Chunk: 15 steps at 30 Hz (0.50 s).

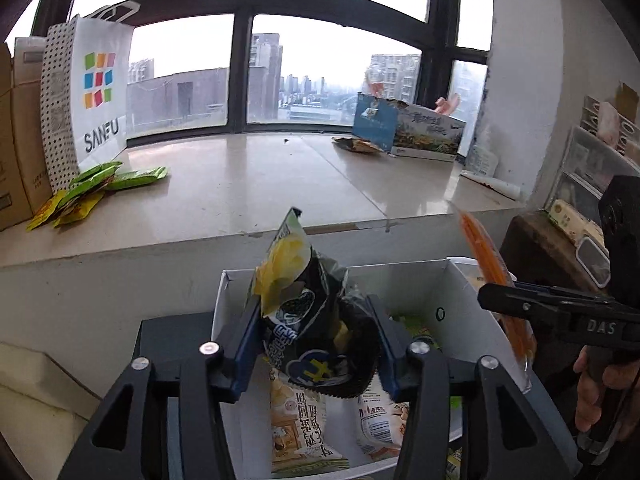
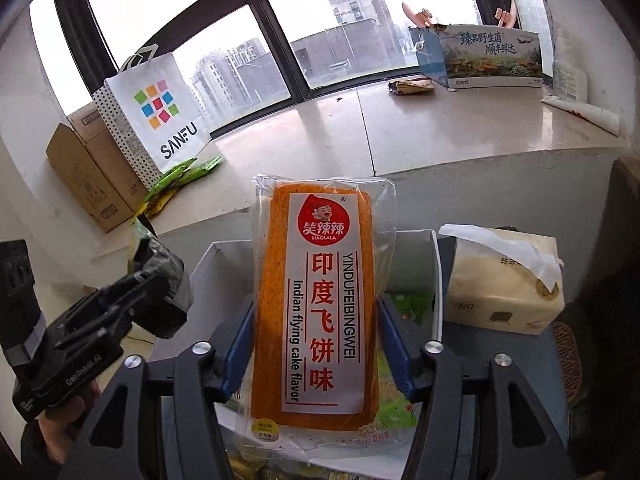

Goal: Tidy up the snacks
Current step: 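Place the orange pack in the box while the left gripper places the black chip bag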

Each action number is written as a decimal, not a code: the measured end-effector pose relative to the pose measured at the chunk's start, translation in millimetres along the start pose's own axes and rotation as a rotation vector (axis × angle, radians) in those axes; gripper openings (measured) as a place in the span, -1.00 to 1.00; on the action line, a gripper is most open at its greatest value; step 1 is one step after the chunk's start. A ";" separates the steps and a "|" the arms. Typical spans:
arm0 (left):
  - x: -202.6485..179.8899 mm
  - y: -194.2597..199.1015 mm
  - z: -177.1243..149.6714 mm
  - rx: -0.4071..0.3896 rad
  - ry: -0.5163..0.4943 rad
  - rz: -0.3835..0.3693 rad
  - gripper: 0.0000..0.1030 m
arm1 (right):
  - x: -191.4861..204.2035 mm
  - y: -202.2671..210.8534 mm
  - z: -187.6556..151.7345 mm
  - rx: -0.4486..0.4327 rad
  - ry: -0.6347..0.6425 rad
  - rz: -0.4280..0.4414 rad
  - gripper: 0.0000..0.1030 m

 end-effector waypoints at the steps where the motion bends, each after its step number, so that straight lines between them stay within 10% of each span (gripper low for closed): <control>1: 6.9 -3.0 -1.9 0.016 0.047 0.005 0.98 | -2.5 -2.7 1.8 0.006 -0.022 0.006 0.84; 15: -4.6 26.8 -27.0 -0.006 0.050 -0.027 1.00 | 3.6 23.2 -2.6 -0.096 0.031 0.027 1.00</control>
Point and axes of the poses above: each gripper's, at about its wrist camera, not at the fingertips, and y roughly against the way its jaws point, x to its left, z to its top, the point moved 5 cm from there along -y, roughly the way its jaws point, and after that the axes turned 5 degrees about -z, right-handed, at the moved point
